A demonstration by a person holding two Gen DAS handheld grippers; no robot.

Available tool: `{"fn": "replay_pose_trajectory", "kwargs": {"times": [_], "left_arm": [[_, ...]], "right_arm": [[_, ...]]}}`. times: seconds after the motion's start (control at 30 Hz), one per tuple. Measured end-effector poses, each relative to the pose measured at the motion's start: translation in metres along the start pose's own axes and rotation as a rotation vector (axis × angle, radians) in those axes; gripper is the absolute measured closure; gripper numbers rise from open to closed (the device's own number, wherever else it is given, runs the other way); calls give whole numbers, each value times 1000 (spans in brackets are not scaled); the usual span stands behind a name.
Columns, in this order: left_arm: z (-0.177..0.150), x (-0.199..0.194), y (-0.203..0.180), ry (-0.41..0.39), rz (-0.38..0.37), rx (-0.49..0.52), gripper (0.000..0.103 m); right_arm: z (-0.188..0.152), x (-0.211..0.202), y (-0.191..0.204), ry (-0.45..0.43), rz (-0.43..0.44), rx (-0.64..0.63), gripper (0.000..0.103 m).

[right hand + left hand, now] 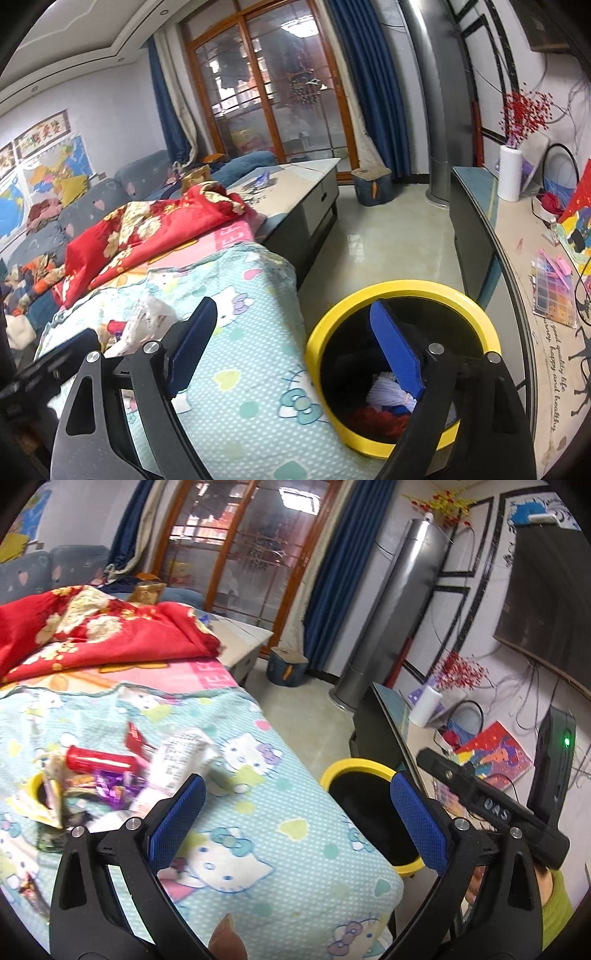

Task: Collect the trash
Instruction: 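Move both open tools back over the remaining trash on the bed, then grasp the yellow snack wrapper with the left tool while the right tool grasps the white printed bag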

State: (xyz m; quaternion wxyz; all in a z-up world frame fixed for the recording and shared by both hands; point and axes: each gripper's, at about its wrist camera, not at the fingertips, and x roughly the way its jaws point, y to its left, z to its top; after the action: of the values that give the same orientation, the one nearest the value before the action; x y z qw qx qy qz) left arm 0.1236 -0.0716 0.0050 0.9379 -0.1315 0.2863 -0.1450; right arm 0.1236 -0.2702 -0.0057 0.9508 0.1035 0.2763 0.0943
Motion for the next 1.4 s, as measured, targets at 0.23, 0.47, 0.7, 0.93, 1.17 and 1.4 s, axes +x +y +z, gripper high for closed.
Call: {"fn": "replay_pose_trajectory", "kwargs": {"times": [0.23,0.47,0.7,0.93,1.17,1.4], "left_arm": [[5,-20,27,-32,54,-37,11],[12,-40,50,-64,105,-60,11],[17,-62,77,-90,163,-87,11],[17,-82,114,-107,228,-126,11],[12,-98,153,-103,303,-186,11],[1,-98,199,-59,348,-273,11]], "right_arm": [[-6,1,30,16,48,-52,20],[-14,-1,58,30,102,-103,18],[-23,-3,93,56,173,-158,17],[-34,4,127,108,232,-209,17],[-43,18,158,160,263,-244,17],[-50,46,180,234,262,-249,16]]}}
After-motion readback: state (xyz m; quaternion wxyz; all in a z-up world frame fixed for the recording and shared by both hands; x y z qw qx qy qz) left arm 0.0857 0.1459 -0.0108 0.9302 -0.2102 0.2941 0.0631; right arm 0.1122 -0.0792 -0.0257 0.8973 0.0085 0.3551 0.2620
